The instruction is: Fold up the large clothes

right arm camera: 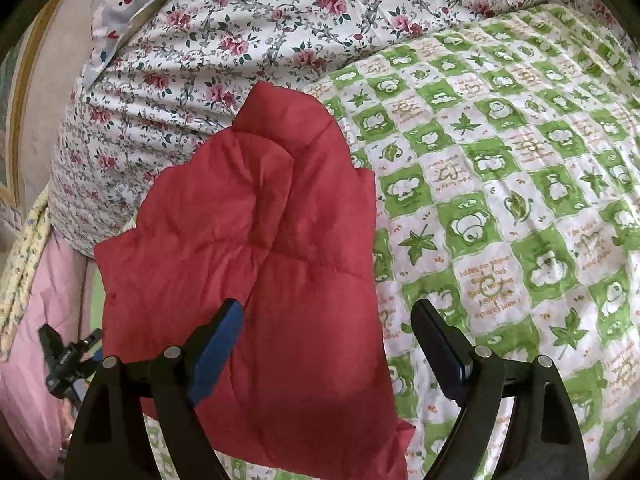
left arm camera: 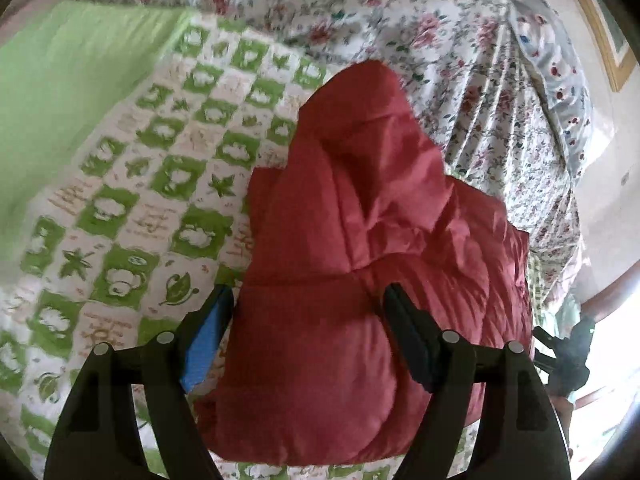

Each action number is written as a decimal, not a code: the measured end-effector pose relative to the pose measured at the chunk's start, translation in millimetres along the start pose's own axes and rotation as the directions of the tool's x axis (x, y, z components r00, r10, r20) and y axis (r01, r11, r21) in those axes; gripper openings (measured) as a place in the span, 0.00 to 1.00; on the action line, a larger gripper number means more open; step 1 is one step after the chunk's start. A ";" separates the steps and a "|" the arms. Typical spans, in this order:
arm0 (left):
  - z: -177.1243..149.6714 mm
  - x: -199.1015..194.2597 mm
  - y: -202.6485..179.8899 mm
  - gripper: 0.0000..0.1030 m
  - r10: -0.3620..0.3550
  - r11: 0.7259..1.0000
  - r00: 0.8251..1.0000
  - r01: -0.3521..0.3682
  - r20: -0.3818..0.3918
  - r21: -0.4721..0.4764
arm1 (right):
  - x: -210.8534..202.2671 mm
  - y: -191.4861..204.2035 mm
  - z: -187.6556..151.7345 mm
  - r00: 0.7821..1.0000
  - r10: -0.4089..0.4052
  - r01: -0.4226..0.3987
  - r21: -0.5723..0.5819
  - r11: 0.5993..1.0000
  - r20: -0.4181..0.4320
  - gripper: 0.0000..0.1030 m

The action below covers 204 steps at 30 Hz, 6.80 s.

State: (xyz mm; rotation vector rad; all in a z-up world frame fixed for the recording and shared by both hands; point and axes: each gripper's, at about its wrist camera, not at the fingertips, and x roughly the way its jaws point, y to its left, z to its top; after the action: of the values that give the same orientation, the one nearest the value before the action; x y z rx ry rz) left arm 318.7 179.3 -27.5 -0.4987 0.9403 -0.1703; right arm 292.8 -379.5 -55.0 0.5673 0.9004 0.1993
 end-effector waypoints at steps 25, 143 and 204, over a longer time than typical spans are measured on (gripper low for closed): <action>12.5 39.9 -13.9 0.65 -0.208 0.978 0.974 0.209 -0.091 0.000 | 67.8 6.2 15.0 0.956 0.228 -0.219 0.068 0.973 -0.187 0.66; -196.1 -80.2 -115.7 0.90 0.234 0.896 0.972 -0.218 0.005 0.387 | -58.3 141.8 -196.9 0.985 -0.161 0.171 -0.489 0.856 0.063 0.88; -211.0 -85.1 -104.8 1.00 0.235 0.934 0.969 -0.204 -0.075 0.295 | -92.7 120.9 -176.4 0.991 -0.116 0.135 -0.384 0.914 0.072 0.92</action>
State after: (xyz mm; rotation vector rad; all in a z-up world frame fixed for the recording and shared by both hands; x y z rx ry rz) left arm 106.3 47.0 -17.7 -0.1155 1.0513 -0.1280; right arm 105.6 -247.7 -11.8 0.1430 0.8196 0.2395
